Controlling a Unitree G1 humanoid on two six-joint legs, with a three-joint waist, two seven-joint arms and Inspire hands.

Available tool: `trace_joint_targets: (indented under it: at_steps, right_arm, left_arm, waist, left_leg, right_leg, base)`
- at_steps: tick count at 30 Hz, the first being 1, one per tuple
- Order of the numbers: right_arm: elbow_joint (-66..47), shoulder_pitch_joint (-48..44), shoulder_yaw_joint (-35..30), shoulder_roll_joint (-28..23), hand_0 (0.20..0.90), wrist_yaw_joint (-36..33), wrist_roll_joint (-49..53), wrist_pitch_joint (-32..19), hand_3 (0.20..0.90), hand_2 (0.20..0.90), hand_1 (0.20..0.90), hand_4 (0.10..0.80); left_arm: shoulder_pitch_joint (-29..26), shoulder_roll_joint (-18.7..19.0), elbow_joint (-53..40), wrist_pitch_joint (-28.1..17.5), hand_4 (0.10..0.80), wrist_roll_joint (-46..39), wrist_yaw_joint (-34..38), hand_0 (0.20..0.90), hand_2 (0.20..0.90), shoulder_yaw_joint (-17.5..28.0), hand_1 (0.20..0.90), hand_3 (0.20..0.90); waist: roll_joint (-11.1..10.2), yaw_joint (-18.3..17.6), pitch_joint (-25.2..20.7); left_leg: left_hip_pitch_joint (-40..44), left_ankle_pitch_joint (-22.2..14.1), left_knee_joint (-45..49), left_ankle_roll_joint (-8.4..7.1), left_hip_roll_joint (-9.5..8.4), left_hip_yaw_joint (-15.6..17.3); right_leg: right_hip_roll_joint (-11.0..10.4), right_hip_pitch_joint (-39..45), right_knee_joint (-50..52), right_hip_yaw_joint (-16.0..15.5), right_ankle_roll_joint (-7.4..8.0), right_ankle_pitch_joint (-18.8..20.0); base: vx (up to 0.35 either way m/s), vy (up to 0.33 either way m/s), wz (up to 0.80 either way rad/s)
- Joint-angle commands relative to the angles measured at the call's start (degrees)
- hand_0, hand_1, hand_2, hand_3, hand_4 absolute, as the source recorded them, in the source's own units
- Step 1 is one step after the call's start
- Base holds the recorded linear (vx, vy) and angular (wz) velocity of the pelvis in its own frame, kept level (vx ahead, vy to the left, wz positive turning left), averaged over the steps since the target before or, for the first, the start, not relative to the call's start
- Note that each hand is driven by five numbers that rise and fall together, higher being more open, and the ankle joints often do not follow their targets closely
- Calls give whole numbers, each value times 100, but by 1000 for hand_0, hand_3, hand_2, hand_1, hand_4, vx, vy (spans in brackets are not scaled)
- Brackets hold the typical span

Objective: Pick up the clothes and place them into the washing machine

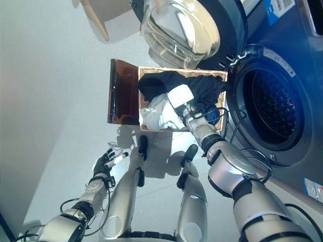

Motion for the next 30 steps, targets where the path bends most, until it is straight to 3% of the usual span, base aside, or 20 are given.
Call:
trace_joint_targets:
  at_steps: [1, 14, 24, 25, 26, 27, 28, 30]
  right_arm:
    - [-52, -488, 92, -50, 900, -87, 244, 50, 900, 900, 900, 800]
    - [-255, -655, -273, 563, 900, -198, 1126, -138, 900, 900, 900, 800]
    - [-526, -677, -489, 904, 900, -63, 2193, -586, 900, 900, 900, 800]
    - [-529, -680, -517, 913, 809, -35, 2294, -634, 809, 809, 809, 735]
    - [-526, -696, -532, 904, 609, -35, 2343, -643, 609, 609, 609, 592]
    - [-537, -736, -551, 868, 324, -76, 2409, -669, 324, 324, 324, 388]
    - [-537, -736, -552, 868, 200, -77, 2409, -669, 200, 200, 200, 300]
    - [-560, -758, -556, 833, 200, -117, 2406, -678, 200, 200, 200, 300]
  left_arm:
    - [36, 113, -224, -286, 800, -169, 211, 900, 900, -231, 900, 900]
    - [29, 137, -228, -271, 800, -296, 336, 900, 900, -237, 900, 900]
    - [84, 159, -222, -312, 800, -330, 360, 900, 900, -275, 900, 900]
    - [88, 165, -228, -326, 800, -328, 362, 900, 900, -283, 900, 900]
    - [90, 168, -231, -332, 800, -334, 358, 900, 900, -285, 900, 900]
    - [107, 164, -247, -347, 800, -340, 349, 900, 900, -306, 900, 900]
    - [106, 164, -246, -347, 800, -340, 349, 900, 900, -307, 900, 900]
    - [123, 158, -225, -338, 800, -337, 349, 900, 900, -304, 900, 900]
  waist:
    - [238, 110, 75]
    - [238, 94, 79]
    - [248, 122, 79]
    - [251, 131, 79]
    - [250, 140, 79]
    - [250, 157, 79]
    - [250, 158, 79]
    - [238, 175, 79]
  left_leg:
    - [-184, 285, -278, -442, -10, -87]
    - [-746, 193, 115, -397, -27, -122]
    - [-913, 185, 182, -369, -39, -175]
    - [-934, 190, 181, -372, -38, -173]
    - [-951, 199, 174, -373, -39, -171]
    - [-982, 220, 155, -369, -42, -178]
    - [-983, 220, 155, -369, -42, -178]
    - [-984, 225, 149, -364, -44, -178]
  right_leg:
    - [-123, -147, 997, 202, 326, -688]
    - [-161, -676, 1341, 224, 308, -746]
    - [-163, -882, 1484, 224, 278, -815]
    - [-164, -902, 1498, 217, 280, -811]
    - [-164, -922, 1503, 218, 282, -807]
    - [-156, -964, 1522, 218, 282, -806]
    - [-156, -965, 1523, 218, 282, -806]
    - [-151, -970, 1530, 226, 281, -805]
  base:
    - [60, -21, 6]
    - [-8, 0, 0]
    - [-9, 2, 0]
    - [0, 0, 0]
    - [0, 0, 0]
    - [0, 0, 0]
    - [0, 0, 0]
    - [0, 0, 0]
